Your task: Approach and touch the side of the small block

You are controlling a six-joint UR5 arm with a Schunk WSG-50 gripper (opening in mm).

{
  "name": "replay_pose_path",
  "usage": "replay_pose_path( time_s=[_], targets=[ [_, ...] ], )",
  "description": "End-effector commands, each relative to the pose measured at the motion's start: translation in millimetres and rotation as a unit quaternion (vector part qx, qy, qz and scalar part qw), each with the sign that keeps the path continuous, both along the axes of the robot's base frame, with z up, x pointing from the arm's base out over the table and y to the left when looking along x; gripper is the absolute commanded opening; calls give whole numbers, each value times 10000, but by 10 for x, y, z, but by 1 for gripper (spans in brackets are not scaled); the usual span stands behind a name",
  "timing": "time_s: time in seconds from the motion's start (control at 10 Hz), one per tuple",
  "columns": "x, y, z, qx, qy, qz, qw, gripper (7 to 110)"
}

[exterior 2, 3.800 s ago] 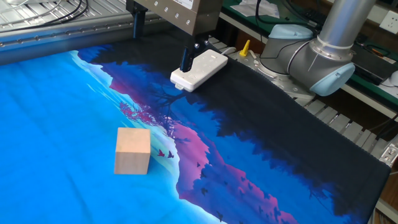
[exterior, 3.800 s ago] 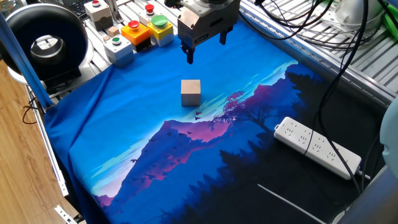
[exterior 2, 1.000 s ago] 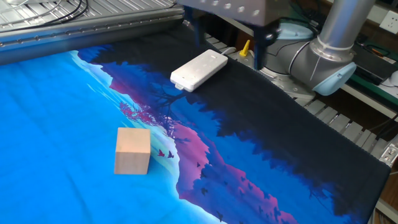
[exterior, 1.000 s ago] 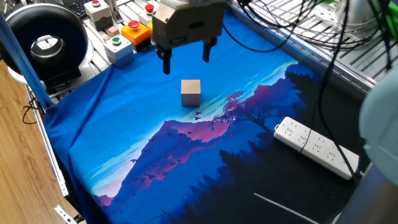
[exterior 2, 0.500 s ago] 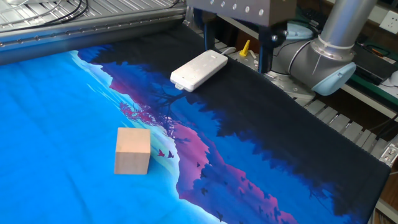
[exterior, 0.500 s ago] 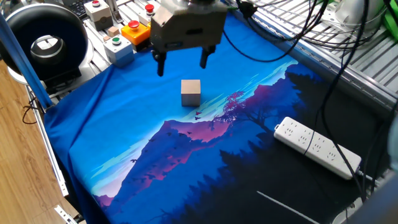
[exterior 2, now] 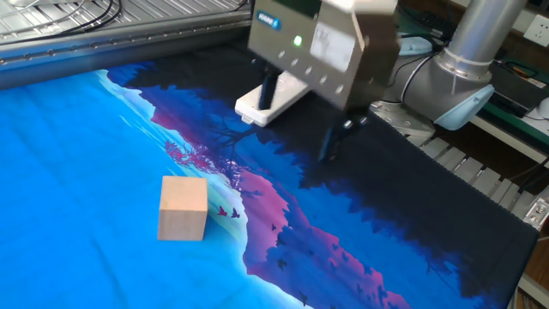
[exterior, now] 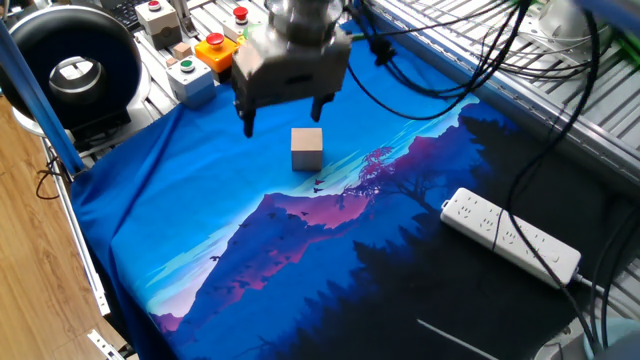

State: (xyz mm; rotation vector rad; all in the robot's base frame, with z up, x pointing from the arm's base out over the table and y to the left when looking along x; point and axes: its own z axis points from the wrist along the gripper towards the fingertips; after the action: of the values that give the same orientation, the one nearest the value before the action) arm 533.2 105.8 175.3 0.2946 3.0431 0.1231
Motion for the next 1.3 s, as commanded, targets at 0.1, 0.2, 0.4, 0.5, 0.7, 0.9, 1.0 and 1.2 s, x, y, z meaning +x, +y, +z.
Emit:
replay_pose_path(
  time_s=[0.1,0.2,0.4,0.5,0.7,0.9,1.0,1.2],
  targets=[
    [247,7,-57,-234,-636,791,9946,44],
    [245,-27,-62,-321,-626,880,9936,44],
    [219,-48,-69,-368,-570,923,9934,107],
    [231,-40,-69,-359,-595,951,9930,88],
    [185,-157,-118,-577,-418,517,9961,88],
    [195,-105,-152,-492,-404,393,9972,88],
    [179,-101,-163,-502,-357,364,9974,88],
    [180,-86,-175,-495,-335,380,9975,88]
  ],
)
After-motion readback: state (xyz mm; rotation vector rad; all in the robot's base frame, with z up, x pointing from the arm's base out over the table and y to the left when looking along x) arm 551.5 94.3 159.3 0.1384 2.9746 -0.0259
